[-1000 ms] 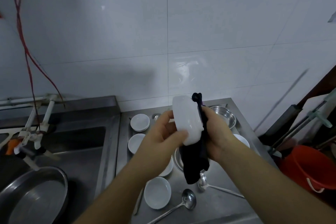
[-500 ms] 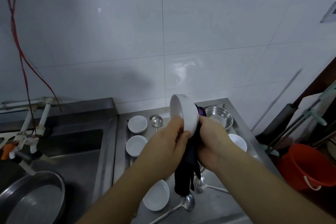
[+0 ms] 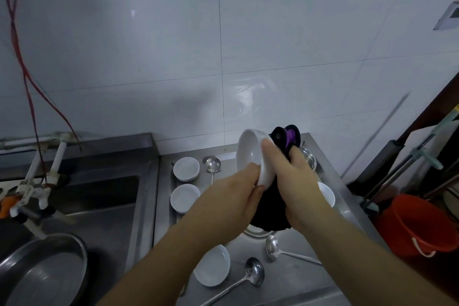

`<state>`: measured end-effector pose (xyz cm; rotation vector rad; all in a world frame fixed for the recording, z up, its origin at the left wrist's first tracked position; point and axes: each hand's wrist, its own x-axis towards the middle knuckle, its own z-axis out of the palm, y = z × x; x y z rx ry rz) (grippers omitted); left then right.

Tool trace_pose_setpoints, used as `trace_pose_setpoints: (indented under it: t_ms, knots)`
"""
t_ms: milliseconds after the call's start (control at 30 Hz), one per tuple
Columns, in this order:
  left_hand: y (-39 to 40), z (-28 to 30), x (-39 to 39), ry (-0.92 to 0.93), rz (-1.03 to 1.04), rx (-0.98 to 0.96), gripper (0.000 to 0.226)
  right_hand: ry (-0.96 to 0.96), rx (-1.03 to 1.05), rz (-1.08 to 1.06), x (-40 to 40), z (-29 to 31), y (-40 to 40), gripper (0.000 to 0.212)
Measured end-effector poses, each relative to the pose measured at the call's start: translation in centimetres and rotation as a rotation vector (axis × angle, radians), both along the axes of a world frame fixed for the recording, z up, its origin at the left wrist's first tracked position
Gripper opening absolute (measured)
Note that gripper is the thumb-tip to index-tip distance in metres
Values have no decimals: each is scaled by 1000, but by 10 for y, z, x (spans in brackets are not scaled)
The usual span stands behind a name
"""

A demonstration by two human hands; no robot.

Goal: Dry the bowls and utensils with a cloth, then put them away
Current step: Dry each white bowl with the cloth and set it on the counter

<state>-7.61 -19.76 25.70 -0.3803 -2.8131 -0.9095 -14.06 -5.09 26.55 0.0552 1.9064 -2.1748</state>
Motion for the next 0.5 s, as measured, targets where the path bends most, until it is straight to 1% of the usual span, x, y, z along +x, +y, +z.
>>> trace_pose_setpoints:
  t_ms: [67,100,167,200,267,300,367,433,500]
  knots:
    - [-2,-3,-2,1,-22,-70,22,-19,49,39,-2,-4,0,57]
    - [-3,-5,-2,4,-24,-88,16,-43,33,32,-2,-6,0,59]
    - [-4,-10,-3,31,-24,-93,10,-81,-19,4,-2,-13,1,56]
    - [-4,-13,-3,51,-27,-95,10,-100,-54,-10,-2,-16,2,54]
    - [-3,-19,-5,68,-22,-110,20,-150,-116,-30,-1,-22,3,56]
    - [-2,-23,-5,70,-8,-118,25,-182,-148,-37,0,-25,3,58]
    - [0,-29,-4,69,39,-112,29,-257,-228,-48,0,-32,5,56]
    - [2,-36,-3,67,86,-60,27,-332,-294,-41,0,-37,6,56]
    - [2,-44,-3,79,180,36,25,-381,-323,-17,0,-41,8,59]
